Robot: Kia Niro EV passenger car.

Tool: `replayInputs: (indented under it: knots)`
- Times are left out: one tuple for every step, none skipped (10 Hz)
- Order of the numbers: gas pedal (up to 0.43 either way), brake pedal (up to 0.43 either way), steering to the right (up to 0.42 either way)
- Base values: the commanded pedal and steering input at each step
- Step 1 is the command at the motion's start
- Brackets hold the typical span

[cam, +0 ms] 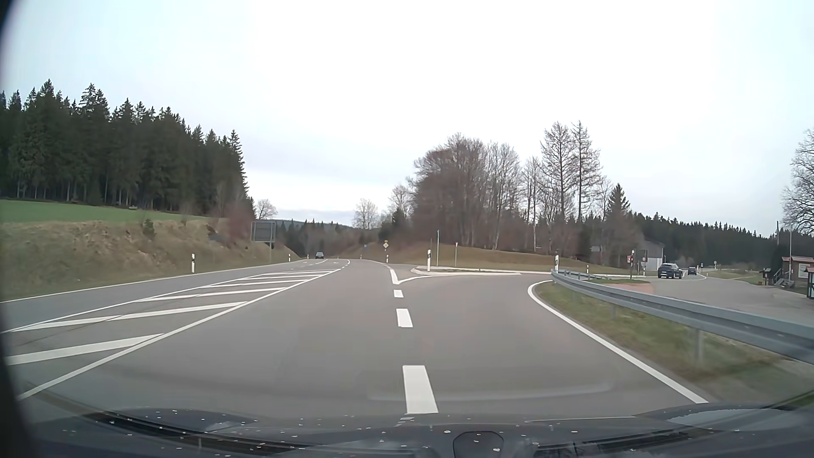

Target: Follow the waypoints while adhering to traffic rules and regulations

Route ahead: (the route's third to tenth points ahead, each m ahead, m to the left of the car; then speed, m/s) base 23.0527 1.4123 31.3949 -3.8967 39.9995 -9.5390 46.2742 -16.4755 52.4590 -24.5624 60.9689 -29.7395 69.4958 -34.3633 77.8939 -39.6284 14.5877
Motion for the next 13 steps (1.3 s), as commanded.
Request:
replayInputs:
  knots:
    - [0.000, 0.000, 0.021]
    - [0.000, 0.000, 0.026]
    - [0.000, 0.098, 0.029]
    - [0.000, 0.201, 0.031]
    - [0.000, 0.238, 0.034]
    - [0.000, 0.250, 0.038]
    - [0.000, 0.244, 0.043]
    - [0.000, 0.244, 0.049]
    - [0.000, 0.238, 0.059]
    - [0.000, 0.232, 0.074]
    - [0.000, 0.201, 0.083]
    - [0.000, 0.177, 0.090]
    - [0.000, 0.140, 0.100]
